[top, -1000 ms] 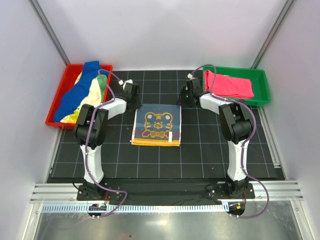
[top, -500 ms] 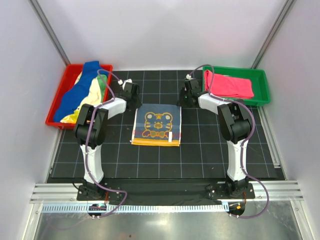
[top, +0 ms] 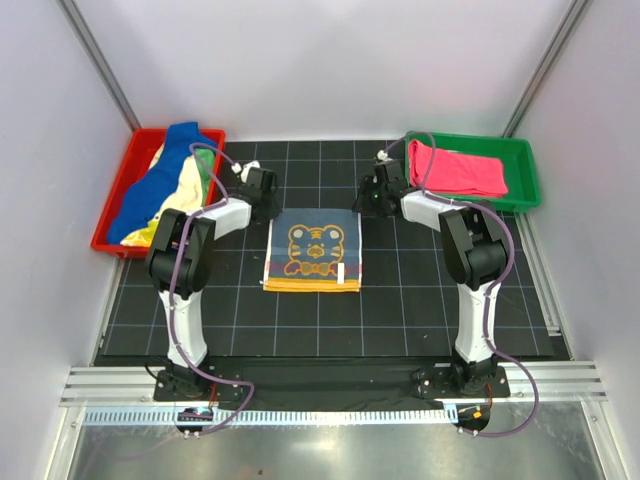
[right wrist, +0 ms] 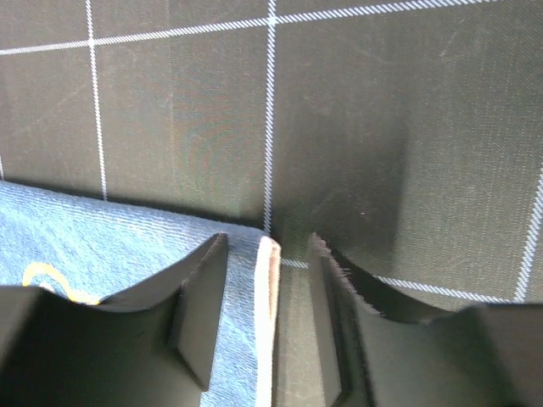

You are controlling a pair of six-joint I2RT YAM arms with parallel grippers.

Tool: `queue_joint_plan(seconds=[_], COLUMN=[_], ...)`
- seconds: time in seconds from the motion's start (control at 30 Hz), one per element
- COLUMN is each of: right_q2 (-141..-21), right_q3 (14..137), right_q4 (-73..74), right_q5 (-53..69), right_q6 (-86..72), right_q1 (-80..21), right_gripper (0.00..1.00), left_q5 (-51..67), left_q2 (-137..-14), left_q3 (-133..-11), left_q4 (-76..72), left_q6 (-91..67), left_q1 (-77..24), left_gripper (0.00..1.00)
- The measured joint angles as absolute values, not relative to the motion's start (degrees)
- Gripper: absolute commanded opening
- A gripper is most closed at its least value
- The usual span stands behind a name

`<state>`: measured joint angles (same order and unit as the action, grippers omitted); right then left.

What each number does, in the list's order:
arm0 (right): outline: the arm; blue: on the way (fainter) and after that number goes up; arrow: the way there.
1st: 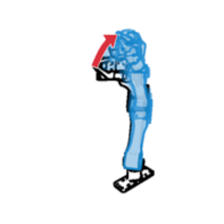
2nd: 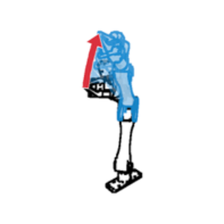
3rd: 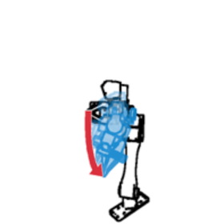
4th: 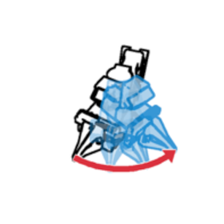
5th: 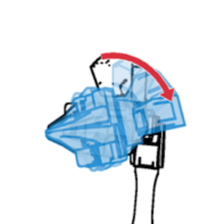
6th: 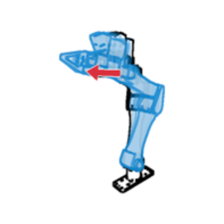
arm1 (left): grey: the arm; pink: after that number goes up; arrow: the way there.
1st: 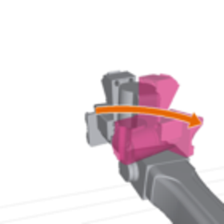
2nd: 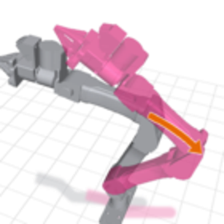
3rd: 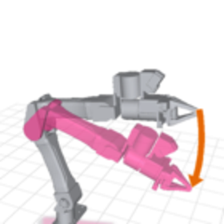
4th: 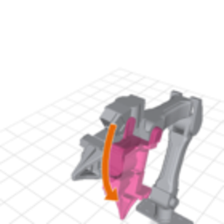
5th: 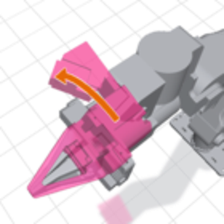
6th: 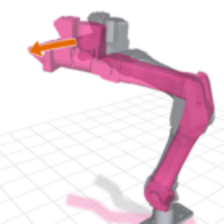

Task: Fold and stack the towels
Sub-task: Fold the towel

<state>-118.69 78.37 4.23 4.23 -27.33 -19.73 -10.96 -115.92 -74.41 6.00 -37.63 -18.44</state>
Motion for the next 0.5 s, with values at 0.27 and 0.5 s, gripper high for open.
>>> queue_joint_plan(seconds=[0.27, 0.5], right_q2=[-118.63, -118.13], right_q3=[77.58, 76.58], right_q4=[3.38, 2.39], right_q5=[5.65, 6.15], right_q6=[-27.16, -26.70], right_q1=[-19.38, -19.53], right_gripper=[0.43, 0.42], left_q5=[-10.76, -10.41], left_q2=[-115.94, -116.11], left_q3=[-74.46, -74.70], left_q4=[6.04, 6.07], left_q6=[-38.37, -38.54], left_q1=[-18.06, -17.91], left_gripper=[0.00, 0.00])
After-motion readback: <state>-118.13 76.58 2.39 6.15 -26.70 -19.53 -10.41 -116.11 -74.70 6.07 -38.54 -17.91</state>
